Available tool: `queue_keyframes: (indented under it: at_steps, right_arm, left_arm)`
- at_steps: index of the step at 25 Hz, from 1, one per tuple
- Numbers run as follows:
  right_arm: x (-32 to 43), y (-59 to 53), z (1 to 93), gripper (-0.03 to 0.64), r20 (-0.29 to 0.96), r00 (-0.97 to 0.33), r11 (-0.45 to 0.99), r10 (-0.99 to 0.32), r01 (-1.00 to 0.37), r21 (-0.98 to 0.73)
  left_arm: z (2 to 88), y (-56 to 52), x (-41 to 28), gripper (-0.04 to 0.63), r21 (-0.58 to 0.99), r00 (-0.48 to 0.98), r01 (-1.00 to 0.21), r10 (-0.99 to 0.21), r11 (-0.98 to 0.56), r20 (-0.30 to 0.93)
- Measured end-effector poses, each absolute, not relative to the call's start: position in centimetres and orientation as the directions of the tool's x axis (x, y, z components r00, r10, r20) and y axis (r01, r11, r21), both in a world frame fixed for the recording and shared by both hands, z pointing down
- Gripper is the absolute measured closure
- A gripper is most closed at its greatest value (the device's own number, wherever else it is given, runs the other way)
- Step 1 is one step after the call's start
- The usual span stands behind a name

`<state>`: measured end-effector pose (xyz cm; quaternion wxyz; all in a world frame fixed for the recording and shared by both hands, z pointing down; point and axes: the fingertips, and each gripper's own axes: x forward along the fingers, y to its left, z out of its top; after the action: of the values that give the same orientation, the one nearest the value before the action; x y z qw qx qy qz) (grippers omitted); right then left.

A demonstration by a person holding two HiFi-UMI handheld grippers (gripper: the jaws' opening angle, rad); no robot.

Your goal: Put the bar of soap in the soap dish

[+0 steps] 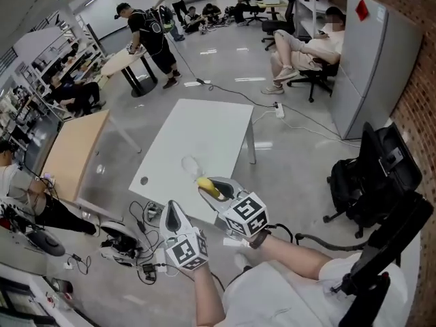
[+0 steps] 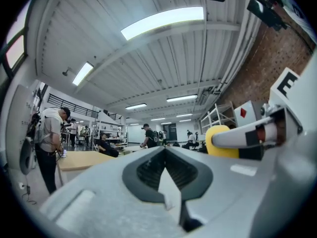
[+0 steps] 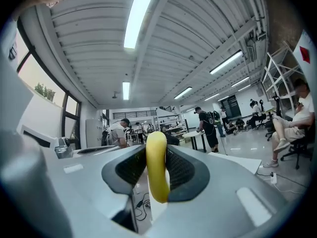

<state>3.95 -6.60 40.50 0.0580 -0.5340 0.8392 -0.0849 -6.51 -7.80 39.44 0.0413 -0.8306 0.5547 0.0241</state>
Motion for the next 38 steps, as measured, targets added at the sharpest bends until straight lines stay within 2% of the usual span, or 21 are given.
queue_keyframes:
  at_steps: [8,17,27,38]
  right_arm:
    - [3.8,-14.6,41.8,0.492,0.002,-0.348,0.341,-0.937,-0.918,-0.205]
    - [4.3,-23.2,46.5,0.492,0.098,-0.404,0.371,-0.909,-0.895,-0.25]
    - [4.4,-30.6,54.6,0.492,0.267,-0.497,0.399,-0.826,-0.849,-0.347]
    - [3.7,-35.3,65.4,0.491,0.463,-0.556,0.361,-0.69,-0.819,-0.446]
  left_arm:
    - [42.7,-15.6,-8.6,0.595,-0.047,0.428,-0.904,-0.902,-0.426,-0.052]
    - [47.4,-23.5,-8.0,0.595,-0.013,0.427,-0.904,-0.904,-0.428,0.031]
    - [54.2,-29.7,-5.7,0.595,0.058,0.412,-0.911,-0.891,-0.409,0.192]
    - [60.2,-34.5,-5.7,0.595,0.091,0.355,-0.934,-0.868,-0.346,0.348]
